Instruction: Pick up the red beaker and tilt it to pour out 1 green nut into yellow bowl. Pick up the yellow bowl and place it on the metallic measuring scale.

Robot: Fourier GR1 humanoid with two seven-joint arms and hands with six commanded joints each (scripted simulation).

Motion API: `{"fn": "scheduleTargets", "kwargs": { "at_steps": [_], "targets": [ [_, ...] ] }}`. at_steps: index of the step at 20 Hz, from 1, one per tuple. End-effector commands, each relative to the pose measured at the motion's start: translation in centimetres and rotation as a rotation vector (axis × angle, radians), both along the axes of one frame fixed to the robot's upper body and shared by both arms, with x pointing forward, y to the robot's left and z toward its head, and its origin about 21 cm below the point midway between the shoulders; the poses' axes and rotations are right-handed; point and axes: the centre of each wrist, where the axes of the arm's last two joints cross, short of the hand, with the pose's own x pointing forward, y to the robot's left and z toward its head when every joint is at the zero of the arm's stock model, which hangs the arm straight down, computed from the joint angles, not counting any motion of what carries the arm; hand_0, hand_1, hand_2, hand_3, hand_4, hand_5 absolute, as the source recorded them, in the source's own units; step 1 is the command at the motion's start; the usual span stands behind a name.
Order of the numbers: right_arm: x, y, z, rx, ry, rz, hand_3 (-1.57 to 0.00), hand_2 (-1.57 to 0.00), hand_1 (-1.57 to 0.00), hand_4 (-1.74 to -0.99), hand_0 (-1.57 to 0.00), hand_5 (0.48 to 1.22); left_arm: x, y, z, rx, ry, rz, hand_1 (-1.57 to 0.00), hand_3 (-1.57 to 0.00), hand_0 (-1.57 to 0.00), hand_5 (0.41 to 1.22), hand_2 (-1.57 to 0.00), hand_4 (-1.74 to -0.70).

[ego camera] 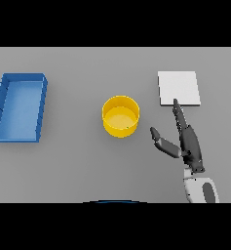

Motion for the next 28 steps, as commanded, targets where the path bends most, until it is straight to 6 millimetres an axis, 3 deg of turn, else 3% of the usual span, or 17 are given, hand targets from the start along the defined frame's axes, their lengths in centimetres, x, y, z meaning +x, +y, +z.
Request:
{"fn": "scheduleTargets", "kwargs": {
  "at_steps": [1,4,10,14,15,17,21,23,24,26,28],
  "targets": [
    [0.1,0.0,0.1,-0.013,0.000,0.004,0.00,0.00,0.00,-1.132,0.00,0.614,-0.1,1.6,-1.5,-0.062,0.005,0.072,-1.57,-1.55,-1.57,1.221,-1.57,-1.74],
    [-0.4,-0.1,0.2,-0.007,-0.032,0.022,0.00,0.00,0.00,-1.142,0.00,0.628,-0.8,4.5,-6.9,-0.198,0.004,0.233,-1.57,-1.56,-1.57,1.221,-1.57,-1.74],
    [-0.2,-0.2,0.5,0.002,-0.015,0.033,0.00,0.00,0.00,-1.127,0.00,0.664,-3.9,8.0,-13.8,-0.474,0.040,0.453,-1.57,-1.57,-1.57,1.221,-1.57,-1.74],
    [-0.3,-0.5,0.0,-0.010,-0.011,0.032,0.00,0.00,0.00,-1.159,0.00,0.677,-7.2,7.8,-19.5,-0.557,0.063,0.488,-1.57,-1.57,-1.57,1.221,-1.57,-1.74],
    [-0.2,-0.6,0.2,-0.020,-0.016,0.033,0.00,0.00,0.00,-1.166,0.00,0.676,-7.7,7.9,-19.9,-0.570,0.071,0.514,-1.57,-1.57,-1.57,1.221,-1.57,-1.74],
    [-0.3,-0.8,0.2,-0.020,-0.021,0.029,0.00,0.00,0.00,-1.174,0.00,0.676,-9.2,8.0,-21.2,-0.593,0.075,0.520,-1.57,-1.57,-1.57,1.151,-1.57,-1.74],
    [-0.3,-0.3,-0.2,-0.011,-0.014,0.029,0.00,0.00,0.00,-1.157,0.00,0.671,-10.6,7.2,-22.5,-0.630,0.105,0.572,-1.57,-1.57,-1.57,0.925,-1.57,-1.74],
    [-0.3,-0.4,0.2,-0.003,-0.022,0.031,0.00,0.00,0.00,-1.155,0.00,0.670,-11.2,7.5,-22.2,-0.638,0.129,0.574,-1.57,-1.53,-1.57,0.818,-1.53,-1.52],
    [-0.1,-0.2,0.1,-0.002,-0.016,0.035,0.00,0.00,0.00,-1.153,0.00,0.670,-11.4,7.3,-21.5,-0.626,0.148,0.508,-1.34,-1.32,-1.47,0.774,-1.28,-1.37],
    [-0.2,-0.1,0.2,-0.004,-0.013,0.029,0.00,0.00,0.00,-1.149,0.00,0.670,-12.0,7.6,-21.1,-0.665,0.204,0.434,-0.86,-0.84,-0.94,0.705,-0.82,-1.13],
    [-0.1,-0.5,0.0,-0.005,-0.007,0.030,0.00,0.00,0.00,-1.153,0.00,0.670,-12.3,7.7,-21.0,-0.669,0.266,0.401,-0.55,-0.54,-0.60,0.664,-0.52,-0.98]
  ]
}}
